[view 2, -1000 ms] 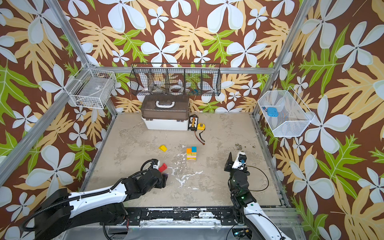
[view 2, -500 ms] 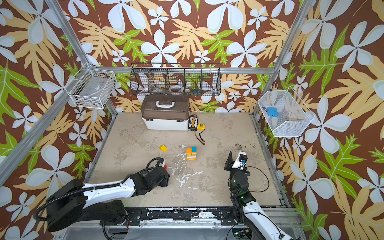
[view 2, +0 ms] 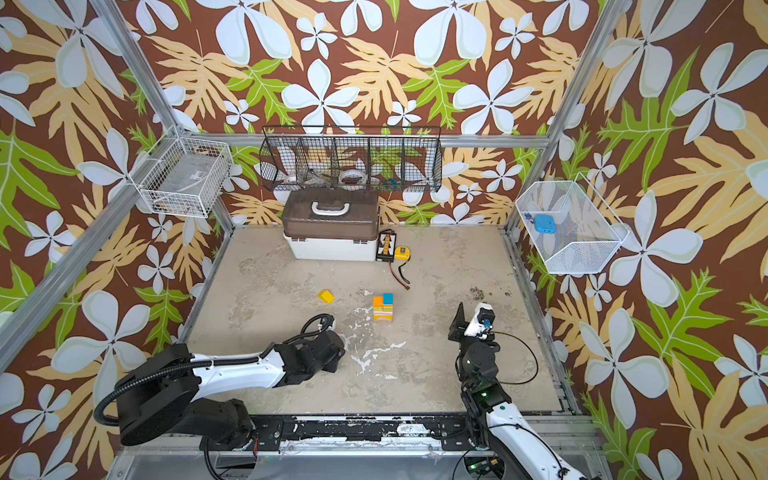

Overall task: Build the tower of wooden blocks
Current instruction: 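Grasp the purple cube with the left gripper, then lift and carry the purple cube with the left gripper over the stack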

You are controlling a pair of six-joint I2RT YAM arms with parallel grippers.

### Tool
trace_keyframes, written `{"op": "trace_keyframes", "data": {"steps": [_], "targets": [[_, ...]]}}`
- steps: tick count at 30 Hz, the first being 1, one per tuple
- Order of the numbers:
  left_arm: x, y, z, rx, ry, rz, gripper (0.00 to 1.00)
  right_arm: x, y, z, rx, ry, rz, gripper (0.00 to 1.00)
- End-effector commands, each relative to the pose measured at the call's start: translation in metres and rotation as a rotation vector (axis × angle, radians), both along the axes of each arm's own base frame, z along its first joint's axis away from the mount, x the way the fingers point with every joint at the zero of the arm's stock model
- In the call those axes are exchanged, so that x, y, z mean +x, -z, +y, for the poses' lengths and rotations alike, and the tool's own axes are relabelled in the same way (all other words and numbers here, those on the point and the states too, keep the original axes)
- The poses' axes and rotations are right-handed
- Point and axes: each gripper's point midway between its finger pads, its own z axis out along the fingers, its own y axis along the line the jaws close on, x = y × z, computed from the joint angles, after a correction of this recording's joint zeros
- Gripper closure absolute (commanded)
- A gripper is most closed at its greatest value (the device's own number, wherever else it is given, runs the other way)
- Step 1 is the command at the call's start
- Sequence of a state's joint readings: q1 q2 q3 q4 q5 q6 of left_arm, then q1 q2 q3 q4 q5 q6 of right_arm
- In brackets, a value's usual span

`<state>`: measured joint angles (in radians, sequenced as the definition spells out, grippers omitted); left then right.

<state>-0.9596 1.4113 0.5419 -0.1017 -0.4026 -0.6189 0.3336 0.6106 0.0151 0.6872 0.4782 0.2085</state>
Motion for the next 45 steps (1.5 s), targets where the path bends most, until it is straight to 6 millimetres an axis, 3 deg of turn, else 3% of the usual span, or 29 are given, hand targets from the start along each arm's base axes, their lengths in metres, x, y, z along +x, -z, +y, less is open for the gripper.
{"op": "trace_keyframes", "data": {"steps": [1,10,21,24,28,35,38,41,45], "targets": [[0.002,0.0,0.004,0.032,-0.007,-0.01,0.56,0.0,-0.009,-0.002,0.02,0.01,-0.034,0.46],[0.003,0.004,0.004,0.061,-0.009,0.002,0.58,0.0,-0.008,-0.002,0.02,0.013,-0.032,0.46],[0.004,0.001,-0.001,0.051,0.014,0.0,0.89,0.0,-0.009,-0.002,0.021,0.013,-0.034,0.46],[0.008,-0.01,-0.007,0.025,0.021,-0.021,0.98,0.0,-0.008,-0.003,0.023,0.021,-0.032,0.45],[0.022,-0.052,-0.018,-0.041,0.015,-0.116,1.0,0.0,-0.008,-0.006,0.029,0.034,-0.035,0.44],[0.05,-0.172,-0.049,-0.207,0.125,-0.453,1.0,0.008,-0.005,-0.013,0.063,0.032,-0.027,0.45],[0.055,-0.21,-0.069,-0.173,0.28,-0.593,1.0,0.01,-0.005,-0.014,0.072,0.028,-0.025,0.46],[0.062,-0.233,-0.09,-0.084,0.423,-0.696,1.0,0.009,-0.004,-0.015,0.072,0.029,-0.027,0.46],[0.078,-0.238,-0.118,0.055,0.635,-0.735,1.0,0.007,-0.005,-0.016,0.076,0.032,-0.036,0.47]]}}
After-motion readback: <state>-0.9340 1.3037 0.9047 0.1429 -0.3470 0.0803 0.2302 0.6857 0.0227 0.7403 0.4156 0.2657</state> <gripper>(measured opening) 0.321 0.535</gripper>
